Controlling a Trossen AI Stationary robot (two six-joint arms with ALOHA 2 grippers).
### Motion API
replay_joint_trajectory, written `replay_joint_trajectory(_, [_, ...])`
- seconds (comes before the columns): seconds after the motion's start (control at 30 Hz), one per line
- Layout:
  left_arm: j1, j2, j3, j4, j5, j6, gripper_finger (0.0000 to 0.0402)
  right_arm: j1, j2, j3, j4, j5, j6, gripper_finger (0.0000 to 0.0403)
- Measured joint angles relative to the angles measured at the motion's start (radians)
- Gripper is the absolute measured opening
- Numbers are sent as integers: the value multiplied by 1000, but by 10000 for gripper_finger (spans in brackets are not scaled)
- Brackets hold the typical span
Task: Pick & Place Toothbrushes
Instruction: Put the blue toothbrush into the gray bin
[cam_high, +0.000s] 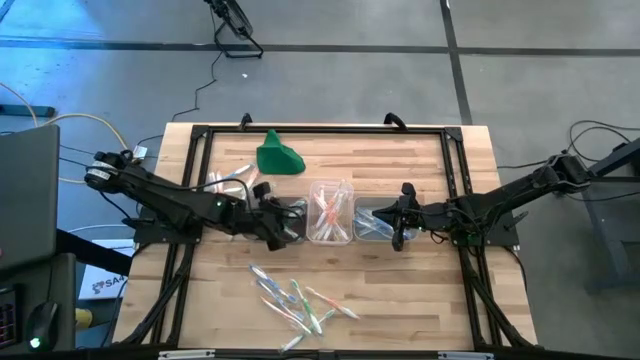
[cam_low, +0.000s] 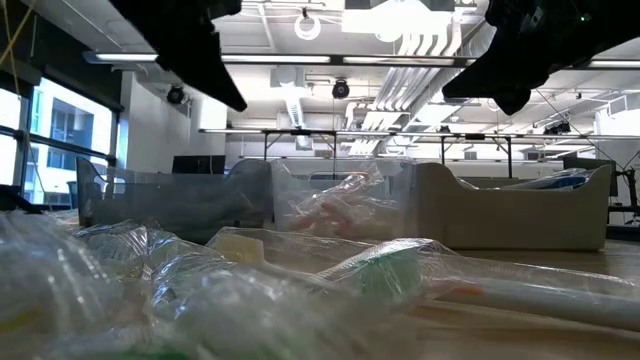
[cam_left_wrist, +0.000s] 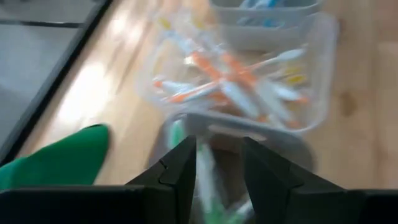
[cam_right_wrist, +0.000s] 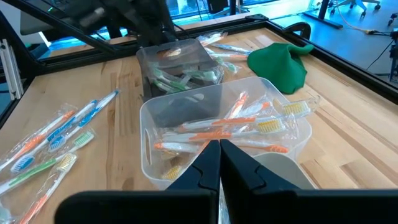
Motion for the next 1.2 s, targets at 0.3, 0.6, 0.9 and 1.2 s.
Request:
replay_joint_trajectory(0.3, [-29, 0, 29, -21, 252, -9, 120, 0, 0, 0, -1, -7, 0, 2])
replay_joint_trajectory(0.6, [-236, 0, 29, -135, 200, -188, 68, 0, 0, 0, -3, -7, 4, 2])
replay_joint_trajectory(0.9, [-397, 0, 29, -205, 198, -245, 2, 0, 0, 0, -5, -7, 0, 2])
replay_joint_trajectory(1.2, [-406, 0, 29, -206, 177, -174, 11, 0, 0, 0, -6, -7, 9, 2])
